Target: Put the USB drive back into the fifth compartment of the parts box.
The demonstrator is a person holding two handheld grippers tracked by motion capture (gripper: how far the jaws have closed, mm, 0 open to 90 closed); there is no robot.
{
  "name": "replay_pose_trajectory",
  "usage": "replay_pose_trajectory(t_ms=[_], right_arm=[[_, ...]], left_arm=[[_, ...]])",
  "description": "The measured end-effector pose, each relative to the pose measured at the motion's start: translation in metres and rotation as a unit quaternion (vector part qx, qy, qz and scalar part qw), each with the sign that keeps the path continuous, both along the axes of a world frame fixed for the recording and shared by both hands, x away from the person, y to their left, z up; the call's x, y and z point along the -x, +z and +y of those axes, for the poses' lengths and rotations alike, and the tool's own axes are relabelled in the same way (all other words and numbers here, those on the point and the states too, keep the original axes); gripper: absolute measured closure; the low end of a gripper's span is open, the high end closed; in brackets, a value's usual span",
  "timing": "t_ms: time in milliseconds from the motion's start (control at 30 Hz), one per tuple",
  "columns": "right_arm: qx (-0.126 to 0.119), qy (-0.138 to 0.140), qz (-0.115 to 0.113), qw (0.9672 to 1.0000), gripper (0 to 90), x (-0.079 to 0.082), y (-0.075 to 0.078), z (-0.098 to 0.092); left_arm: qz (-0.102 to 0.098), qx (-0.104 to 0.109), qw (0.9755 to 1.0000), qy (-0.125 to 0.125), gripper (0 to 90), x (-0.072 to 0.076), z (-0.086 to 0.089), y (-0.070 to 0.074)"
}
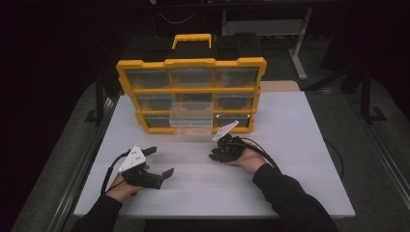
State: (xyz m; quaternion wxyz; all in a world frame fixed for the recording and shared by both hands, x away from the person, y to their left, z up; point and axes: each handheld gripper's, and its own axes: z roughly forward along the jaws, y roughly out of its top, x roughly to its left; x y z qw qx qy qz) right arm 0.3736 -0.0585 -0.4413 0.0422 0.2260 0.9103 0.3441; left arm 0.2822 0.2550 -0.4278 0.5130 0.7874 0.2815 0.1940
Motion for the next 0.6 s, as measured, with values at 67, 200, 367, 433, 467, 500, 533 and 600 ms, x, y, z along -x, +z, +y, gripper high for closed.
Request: replay_pose_trajectory(t_ms=[67,200,367,433,467,500,533,600], right_arm=[[0.000,0.000,0.000,1.0000,72.4,0.0000,-0.0002,0.0001],[0.002,0.001,0.001,1.0000,74.0,0.0009,-0.0010,0.0005],[0.002,0.000,-0.001,1.0000,76.0,0.0015,-0.0016,0.0009],[0.002,-0.001,-0.002,1.0000,76.7,0.0016,-0.0018,0.0006],[0.001,-0.002,-0.001,1.0000,76.8,0.0017,-0.0019,0.0005],[0.001,-0.001,-0.001,1.0000,76.8,0.0015,-0.0019,0.0003],[0.001,0.000,-0.001,1.0000,77.0,0.0014,-0.0020,0.0002],[0.000,0.001,-0.002,1.0000,77.3,0.0012,-0.0022,0.0001]], left_arm=[[0.000,0.000,1.0000,0.000,0.0,0.0000,-0.0001,0.0001],[0.000,0.001,1.0000,0.000,0.0,0.0001,-0.0001,0.0001],[0.000,0.001,1.0000,0.000,0.0,0.0001,-0.0001,0.0002],[0.000,0.001,1.0000,0.001,0.0,0.0002,-0.0001,0.0002],[0.000,0.001,1.0000,0.000,0.0,0.0002,0.0000,0.0003],[0.000,0.001,1.0000,0.000,0.0,0.0003,0.0000,0.0004],[0.000,0.001,1.0000,0.000,0.0,0.0003,0.0001,0.0004],[0.000,0.001,1.0000,0.000,0.0,0.0002,0.0001,0.0003]])
